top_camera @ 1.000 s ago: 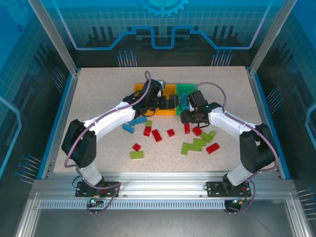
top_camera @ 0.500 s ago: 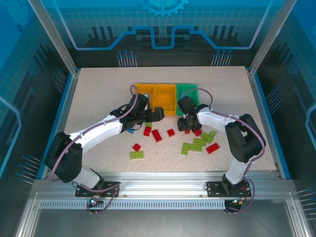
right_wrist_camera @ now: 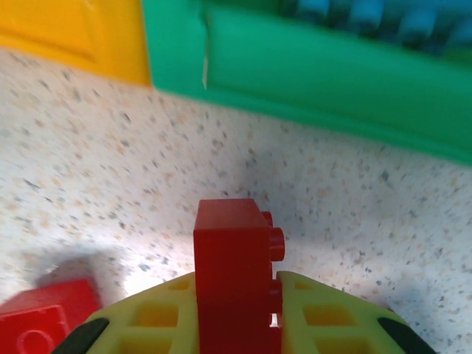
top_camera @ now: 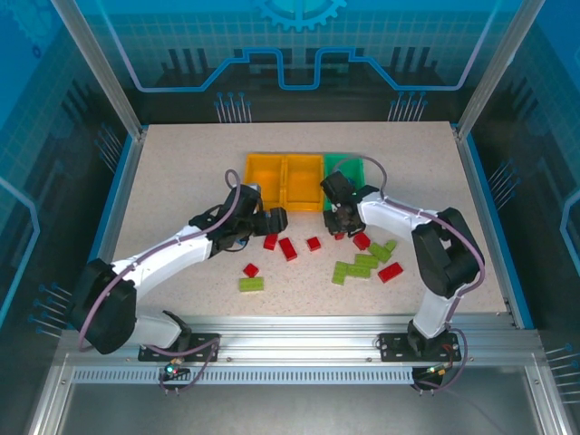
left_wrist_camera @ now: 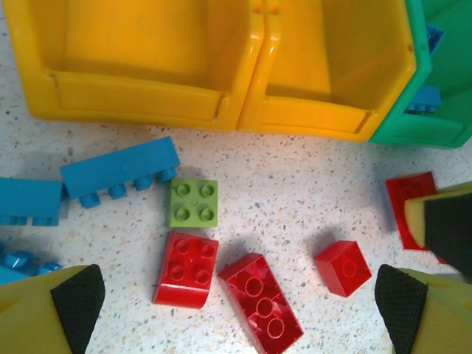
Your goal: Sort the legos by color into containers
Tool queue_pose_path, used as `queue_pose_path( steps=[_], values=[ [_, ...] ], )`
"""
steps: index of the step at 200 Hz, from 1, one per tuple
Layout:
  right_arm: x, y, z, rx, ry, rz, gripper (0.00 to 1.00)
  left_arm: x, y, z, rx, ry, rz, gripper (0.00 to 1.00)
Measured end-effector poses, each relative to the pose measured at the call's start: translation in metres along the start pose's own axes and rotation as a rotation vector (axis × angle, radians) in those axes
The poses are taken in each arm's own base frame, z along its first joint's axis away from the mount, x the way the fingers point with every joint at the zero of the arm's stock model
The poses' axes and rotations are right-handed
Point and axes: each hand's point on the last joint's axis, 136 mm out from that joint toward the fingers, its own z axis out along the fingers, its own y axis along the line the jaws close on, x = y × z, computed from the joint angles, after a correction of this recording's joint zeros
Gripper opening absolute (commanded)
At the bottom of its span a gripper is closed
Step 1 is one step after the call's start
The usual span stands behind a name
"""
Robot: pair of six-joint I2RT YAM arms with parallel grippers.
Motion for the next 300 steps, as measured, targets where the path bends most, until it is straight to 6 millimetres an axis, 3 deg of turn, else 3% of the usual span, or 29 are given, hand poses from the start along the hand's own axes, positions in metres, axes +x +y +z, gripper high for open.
queue_pose_path(
  steps=[57,86,113,133,155,170,197,238,270,300],
  values=[
    [-0.09,0.042,-0.055,-0.173,-0.194,0.021,0.22,0.015,0.013,0.0,-0.024,0.02,-0.012,0.99],
    [-0.131,0.057,-0.047,-0.211,-0.231,0.038,0.23,0.03,0.024,0.003,-0.049,0.057,-0.027,0.99],
    [-0.142,0.06,-0.019,-0.2,-0.191,0.051,0.29,0.038,0.031,0.002,-0.059,0.068,-0.046,0.99],
    [-0.142,0.06,-0.002,-0.187,-0.154,0.062,0.42,0.039,0.031,0.0,-0.055,0.064,-0.047,0.99],
    [-0.14,0.061,0.004,-0.187,-0.136,0.069,0.66,0.039,0.031,-0.001,-0.054,0.062,-0.051,0.99],
    [-0.14,0.064,0.001,-0.195,-0.142,0.054,0.72,0.04,0.032,-0.001,-0.056,0.064,-0.055,0.99],
    [-0.123,0.061,-0.005,-0.189,-0.136,0.03,0.71,0.043,0.034,0.0,-0.062,0.07,-0.065,0.99],
    [-0.057,0.056,-0.018,-0.167,-0.077,-0.037,0.63,0.043,0.035,-0.001,-0.06,0.067,-0.066,0.99],
    [-0.003,0.053,-0.002,-0.146,0.018,-0.076,0.59,0.045,0.036,-0.002,-0.061,0.067,-0.065,0.99],
    [0.023,0.056,0.008,-0.136,0.07,-0.11,0.57,0.046,0.037,-0.002,-0.062,0.069,-0.066,0.99]
  ],
)
